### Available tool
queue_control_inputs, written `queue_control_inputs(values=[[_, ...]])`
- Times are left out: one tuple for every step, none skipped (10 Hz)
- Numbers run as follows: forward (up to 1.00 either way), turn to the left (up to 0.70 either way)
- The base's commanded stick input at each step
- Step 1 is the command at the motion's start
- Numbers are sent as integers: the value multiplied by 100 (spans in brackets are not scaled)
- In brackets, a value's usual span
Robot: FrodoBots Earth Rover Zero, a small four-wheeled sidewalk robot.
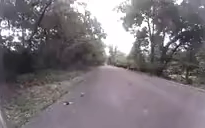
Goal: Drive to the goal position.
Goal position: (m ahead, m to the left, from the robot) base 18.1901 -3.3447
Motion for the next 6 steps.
queue_control_inputs(values=[[70,0],[70,0],[70,0],[70,0],[70,0],[70,0]])
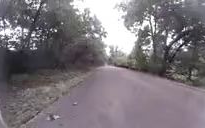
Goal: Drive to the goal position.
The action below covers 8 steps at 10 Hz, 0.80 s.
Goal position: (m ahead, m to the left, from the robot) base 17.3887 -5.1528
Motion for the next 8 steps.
queue_control_inputs(values=[[70,1],[70,2],[70,3],[70,3],[70,3],[70,2],[70,2],[70,1]])
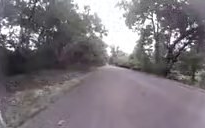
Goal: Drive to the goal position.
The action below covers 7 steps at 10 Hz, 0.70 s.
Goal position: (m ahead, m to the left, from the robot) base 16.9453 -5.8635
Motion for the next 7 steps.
queue_control_inputs(values=[[70,0],[70,0],[70,0],[70,0],[70,0],[70,0],[70,0]])
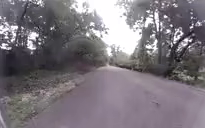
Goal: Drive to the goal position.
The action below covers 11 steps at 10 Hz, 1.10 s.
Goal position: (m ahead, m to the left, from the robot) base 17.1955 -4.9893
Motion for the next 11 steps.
queue_control_inputs(values=[[70,0],[70,0],[70,0],[70,0],[70,0],[70,0],[70,0],[70,0],[70,0],[70,0],[70,0]])
